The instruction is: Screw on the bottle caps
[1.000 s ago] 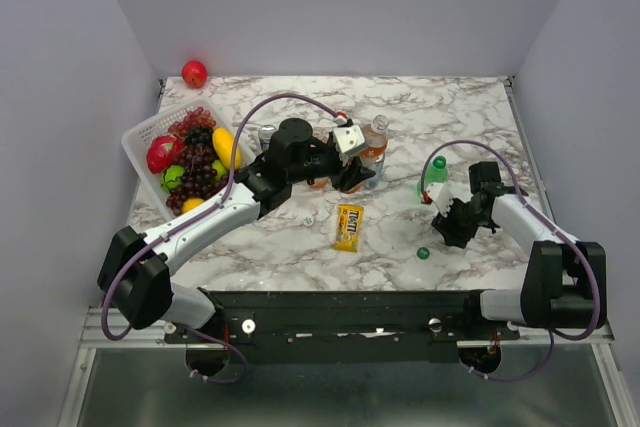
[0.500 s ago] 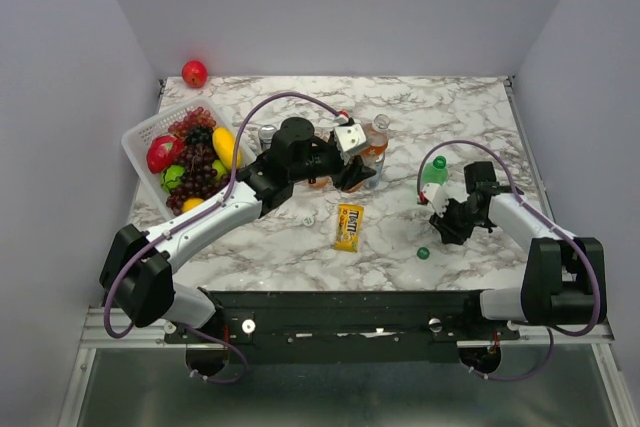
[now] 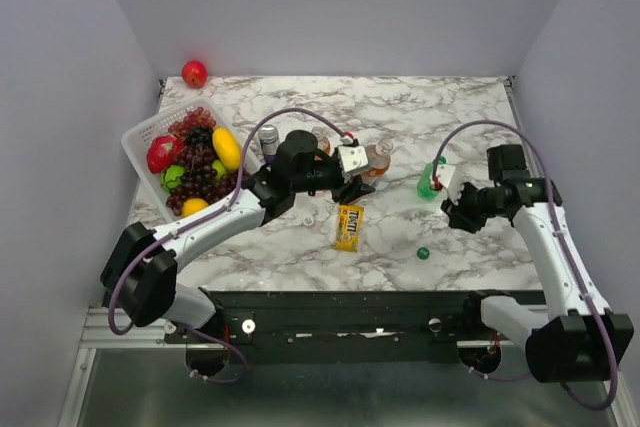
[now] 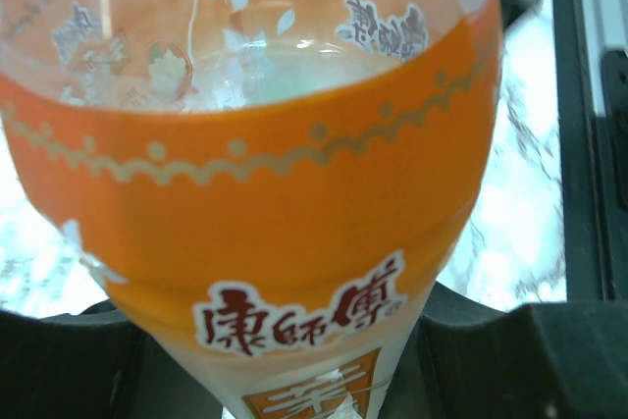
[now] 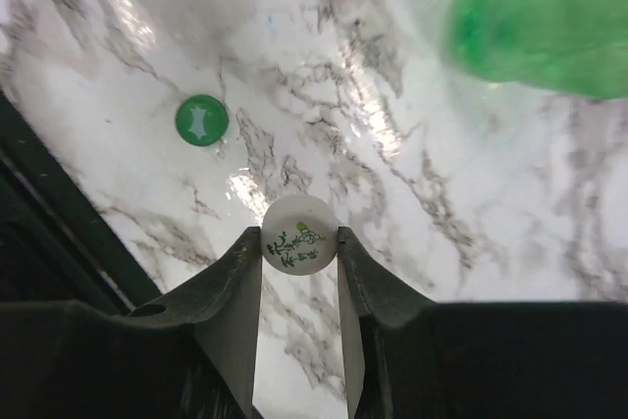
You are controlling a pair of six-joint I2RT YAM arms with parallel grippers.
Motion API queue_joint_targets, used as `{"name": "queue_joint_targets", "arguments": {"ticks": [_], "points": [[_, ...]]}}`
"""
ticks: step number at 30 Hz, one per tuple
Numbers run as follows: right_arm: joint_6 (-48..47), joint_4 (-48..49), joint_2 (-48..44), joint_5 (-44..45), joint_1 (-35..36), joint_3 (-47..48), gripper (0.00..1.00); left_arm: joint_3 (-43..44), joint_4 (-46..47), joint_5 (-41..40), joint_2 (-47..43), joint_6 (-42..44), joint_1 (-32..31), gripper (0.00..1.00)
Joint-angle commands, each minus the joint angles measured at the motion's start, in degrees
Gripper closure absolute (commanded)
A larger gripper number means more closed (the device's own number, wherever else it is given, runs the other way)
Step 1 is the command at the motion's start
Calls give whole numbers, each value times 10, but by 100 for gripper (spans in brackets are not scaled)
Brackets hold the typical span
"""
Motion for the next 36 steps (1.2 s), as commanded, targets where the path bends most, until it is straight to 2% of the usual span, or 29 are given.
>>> {"name": "queue_joint_targets", "arguments": {"ticks": [1, 4, 5, 7, 9, 12, 13, 15, 16, 20, 29, 36], "points": [[13, -214, -50, -97, 5, 164, 78, -51, 86, 58, 7, 15, -11, 100], [43, -284, -25, -123, 14, 256, 78, -84, 196, 54, 25, -24, -23, 100], [52, -295, -17, -129, 21, 318, 78, -95, 217, 54, 31, -30, -29, 100], [94, -302, 10, -127, 52, 377, 78, -93, 250, 72, 58, -39, -39, 100], [112, -302, 27, -124, 83, 455, 77, -80, 254, 95, 90, -55, -42, 100], [140, -303, 66, -103, 175, 524, 77, -78, 265, 113, 115, -68, -49, 100], [147, -303, 82, -100, 219, 534, 77, -80, 267, 110, 118, -66, -51, 100], [154, -303, 95, -83, 259, 553, 76, -86, 259, 105, 121, -55, -57, 100], [154, -303, 98, -78, 290, 553, 76, -88, 246, 103, 121, -53, -58, 100], [135, -303, 93, -38, 337, 528, 76, -108, 223, 95, 115, -24, -58, 100], [119, -304, 91, 0, 361, 483, 76, -182, 277, 78, 112, 43, -57, 100], [109, -302, 96, 7, 368, 449, 76, -202, 302, 71, 104, 44, -57, 100]]}}
